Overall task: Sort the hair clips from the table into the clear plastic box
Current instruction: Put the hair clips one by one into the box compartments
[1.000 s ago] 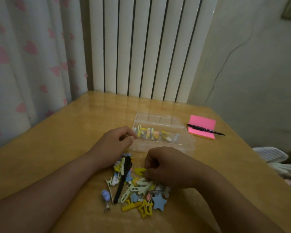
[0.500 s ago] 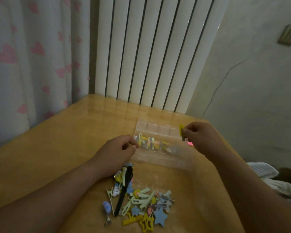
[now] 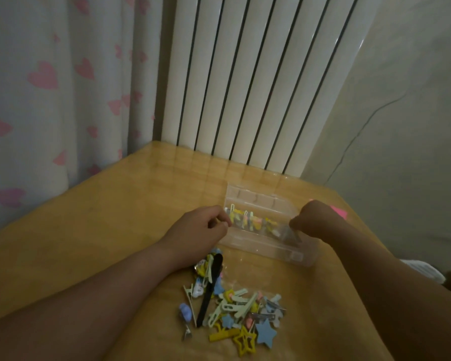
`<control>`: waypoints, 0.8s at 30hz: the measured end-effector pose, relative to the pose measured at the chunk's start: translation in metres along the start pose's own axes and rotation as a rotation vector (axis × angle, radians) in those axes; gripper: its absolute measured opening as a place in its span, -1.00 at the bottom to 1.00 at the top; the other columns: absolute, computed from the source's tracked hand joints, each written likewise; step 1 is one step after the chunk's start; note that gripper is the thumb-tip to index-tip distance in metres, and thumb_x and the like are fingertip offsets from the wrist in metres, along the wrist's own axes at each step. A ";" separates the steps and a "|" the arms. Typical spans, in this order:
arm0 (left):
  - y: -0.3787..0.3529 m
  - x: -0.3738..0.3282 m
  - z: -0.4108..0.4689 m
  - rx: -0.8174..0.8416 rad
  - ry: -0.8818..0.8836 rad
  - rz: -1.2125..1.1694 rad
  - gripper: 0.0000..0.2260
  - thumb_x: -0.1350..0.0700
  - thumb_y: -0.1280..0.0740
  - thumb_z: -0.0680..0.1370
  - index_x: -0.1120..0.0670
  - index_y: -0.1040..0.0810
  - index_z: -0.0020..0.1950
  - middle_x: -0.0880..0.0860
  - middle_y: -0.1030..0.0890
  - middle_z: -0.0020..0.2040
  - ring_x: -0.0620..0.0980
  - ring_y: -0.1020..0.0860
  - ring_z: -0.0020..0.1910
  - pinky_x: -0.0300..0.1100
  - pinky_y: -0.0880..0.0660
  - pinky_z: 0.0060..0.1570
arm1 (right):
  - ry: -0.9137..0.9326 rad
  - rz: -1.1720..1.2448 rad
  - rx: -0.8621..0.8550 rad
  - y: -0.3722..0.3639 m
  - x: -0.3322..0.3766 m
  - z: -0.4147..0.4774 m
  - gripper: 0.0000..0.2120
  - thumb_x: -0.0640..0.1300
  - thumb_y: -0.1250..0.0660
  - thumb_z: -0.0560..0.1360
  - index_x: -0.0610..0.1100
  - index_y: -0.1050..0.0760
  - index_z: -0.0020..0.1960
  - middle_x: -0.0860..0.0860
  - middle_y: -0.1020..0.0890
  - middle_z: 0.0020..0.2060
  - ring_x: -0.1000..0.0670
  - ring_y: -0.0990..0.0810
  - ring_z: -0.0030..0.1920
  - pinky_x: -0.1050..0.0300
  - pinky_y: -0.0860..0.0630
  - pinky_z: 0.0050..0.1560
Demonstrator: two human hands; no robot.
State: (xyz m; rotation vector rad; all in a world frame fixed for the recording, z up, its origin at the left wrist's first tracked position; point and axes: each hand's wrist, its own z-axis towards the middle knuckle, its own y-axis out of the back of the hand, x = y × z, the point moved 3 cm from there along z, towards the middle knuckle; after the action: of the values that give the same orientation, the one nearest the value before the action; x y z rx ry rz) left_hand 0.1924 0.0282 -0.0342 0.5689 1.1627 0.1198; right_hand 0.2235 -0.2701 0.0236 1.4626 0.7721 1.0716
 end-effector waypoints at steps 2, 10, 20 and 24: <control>0.000 0.000 0.000 -0.006 0.001 0.004 -0.87 -0.01 -0.28 0.69 -0.09 -0.63 0.04 -0.02 -0.55 -0.20 -0.08 -0.43 -0.32 -0.10 -0.39 -0.26 | 0.008 0.005 -0.009 0.000 0.001 -0.004 -0.83 -0.07 -0.49 0.41 -0.16 -0.61 -0.20 -0.07 -0.67 -0.25 -0.06 -0.63 -0.25 0.16 -0.52 -0.30; 0.002 -0.005 -0.002 -0.008 0.011 0.013 -0.86 0.00 -0.29 0.70 -0.06 -0.64 0.06 -0.09 -0.51 -0.23 -0.17 -0.42 -0.35 -0.16 -0.36 -0.27 | 0.209 0.402 -0.412 -0.003 0.020 -0.076 -0.89 -0.09 -0.41 0.56 -0.05 -0.51 -0.11 0.02 -0.61 -0.26 -0.02 -0.58 -0.23 -0.06 -0.60 -0.15; 0.005 -0.008 -0.001 -0.024 0.019 -0.007 -0.81 0.08 -0.27 0.70 -0.12 -0.68 0.07 -0.06 -0.64 -0.06 -0.07 -0.59 -0.12 -0.03 -0.54 -0.09 | 0.711 0.474 -0.154 -0.019 0.072 -0.156 -0.92 0.03 -0.39 0.61 0.10 -0.65 0.06 0.23 -0.64 -0.18 0.17 -0.60 -0.14 0.26 -0.54 -0.16; 0.007 -0.009 -0.001 -0.045 0.040 -0.047 -0.81 0.08 -0.28 0.70 -0.11 -0.69 0.11 0.10 -0.65 -0.08 0.15 -0.61 -0.04 0.14 -0.58 0.04 | 0.724 0.435 0.107 -0.037 0.081 -0.162 -0.84 0.12 -0.45 0.58 0.11 -0.66 0.12 0.20 -0.67 -0.18 0.20 -0.65 -0.19 0.22 -0.60 -0.19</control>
State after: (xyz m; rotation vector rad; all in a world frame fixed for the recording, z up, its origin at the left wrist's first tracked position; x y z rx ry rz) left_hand 0.1891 0.0312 -0.0241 0.5011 1.2086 0.1175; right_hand 0.1085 -0.1277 0.0004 1.3585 1.0415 1.9757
